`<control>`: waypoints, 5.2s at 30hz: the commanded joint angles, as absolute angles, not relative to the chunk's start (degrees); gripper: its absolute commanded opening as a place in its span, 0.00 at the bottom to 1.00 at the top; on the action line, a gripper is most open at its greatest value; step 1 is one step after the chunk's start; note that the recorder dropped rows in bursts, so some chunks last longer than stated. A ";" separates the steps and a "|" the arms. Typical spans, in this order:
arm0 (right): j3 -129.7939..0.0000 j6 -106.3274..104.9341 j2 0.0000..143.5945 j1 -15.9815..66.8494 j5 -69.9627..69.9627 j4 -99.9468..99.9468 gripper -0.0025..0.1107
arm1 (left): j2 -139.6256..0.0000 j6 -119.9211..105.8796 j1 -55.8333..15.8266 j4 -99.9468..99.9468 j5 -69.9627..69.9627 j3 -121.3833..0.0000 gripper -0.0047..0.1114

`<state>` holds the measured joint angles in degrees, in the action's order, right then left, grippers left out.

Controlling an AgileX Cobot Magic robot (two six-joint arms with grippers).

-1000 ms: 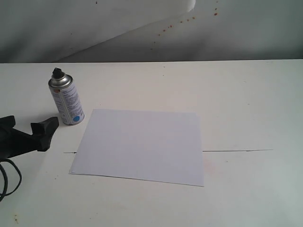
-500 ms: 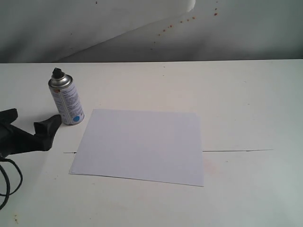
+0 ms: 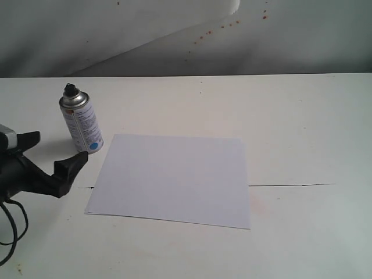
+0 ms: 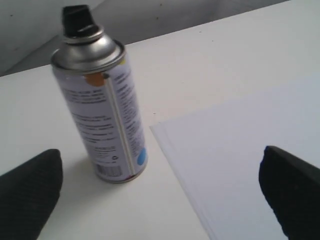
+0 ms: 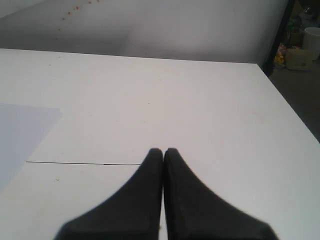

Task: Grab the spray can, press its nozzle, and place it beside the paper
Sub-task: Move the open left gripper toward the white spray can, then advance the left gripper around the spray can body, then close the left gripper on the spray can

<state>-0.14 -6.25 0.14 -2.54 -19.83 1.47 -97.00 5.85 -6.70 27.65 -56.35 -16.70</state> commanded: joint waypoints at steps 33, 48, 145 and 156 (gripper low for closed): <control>0.00 -6.38 0.00 -2.74 -19.49 1.12 0.02 | -106.31 24.88 7.40 66.55 -48.82 -40.34 0.91; 0.00 -6.38 0.00 -2.74 -19.49 1.12 0.02 | -106.31 30.79 7.40 67.93 -54.44 -40.34 0.91; 0.00 -6.38 0.00 -2.74 -19.49 1.12 0.02 | -139.14 40.38 7.40 90.52 -69.96 -80.27 0.91; 0.00 -6.38 0.00 -2.74 -19.49 1.12 0.02 | -140.45 40.15 7.40 90.01 -69.96 -80.27 0.91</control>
<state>-0.14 -6.25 0.14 -2.54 -19.83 1.47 -139.96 40.49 7.30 90.88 -69.50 -80.05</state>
